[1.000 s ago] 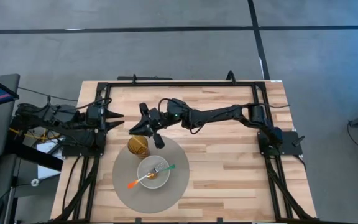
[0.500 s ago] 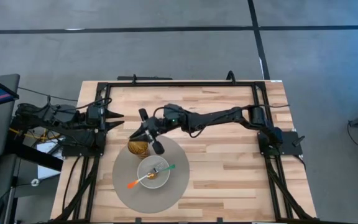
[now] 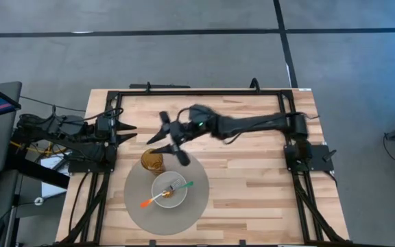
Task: Pick & Place Utensil
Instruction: Return to Home Position
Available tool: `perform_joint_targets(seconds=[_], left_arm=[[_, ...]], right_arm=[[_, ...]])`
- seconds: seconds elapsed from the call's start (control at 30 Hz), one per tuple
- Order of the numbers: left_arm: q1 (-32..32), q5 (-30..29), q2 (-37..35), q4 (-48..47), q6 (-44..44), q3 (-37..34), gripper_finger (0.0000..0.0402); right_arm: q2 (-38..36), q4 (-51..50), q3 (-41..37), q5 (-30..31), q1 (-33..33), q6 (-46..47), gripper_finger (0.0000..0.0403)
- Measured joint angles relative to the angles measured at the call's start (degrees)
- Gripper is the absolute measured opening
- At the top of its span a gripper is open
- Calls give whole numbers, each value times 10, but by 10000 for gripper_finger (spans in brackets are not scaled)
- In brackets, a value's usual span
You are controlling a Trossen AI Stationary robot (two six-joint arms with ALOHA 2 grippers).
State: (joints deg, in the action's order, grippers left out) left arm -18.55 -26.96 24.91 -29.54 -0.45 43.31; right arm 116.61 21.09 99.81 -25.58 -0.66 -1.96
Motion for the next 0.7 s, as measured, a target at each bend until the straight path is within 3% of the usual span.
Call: perform_joint_targets(seconds=[0.17,0.37,0.53,0.7], left_arm=[[0,0,0,0,0,0,108],[0,0,0,0,0,0,108],[0,0,-10,0,-2,0,108],[0,0,-40,0,-28,0,108]], right_arm=[[-137,-245,0,16,-8,-26,146],[-284,-569,-17,168,-3,-67,121],[-393,-502,-167,257,19,-57,110],[-528,-348,-396,300,25,-25,109]])
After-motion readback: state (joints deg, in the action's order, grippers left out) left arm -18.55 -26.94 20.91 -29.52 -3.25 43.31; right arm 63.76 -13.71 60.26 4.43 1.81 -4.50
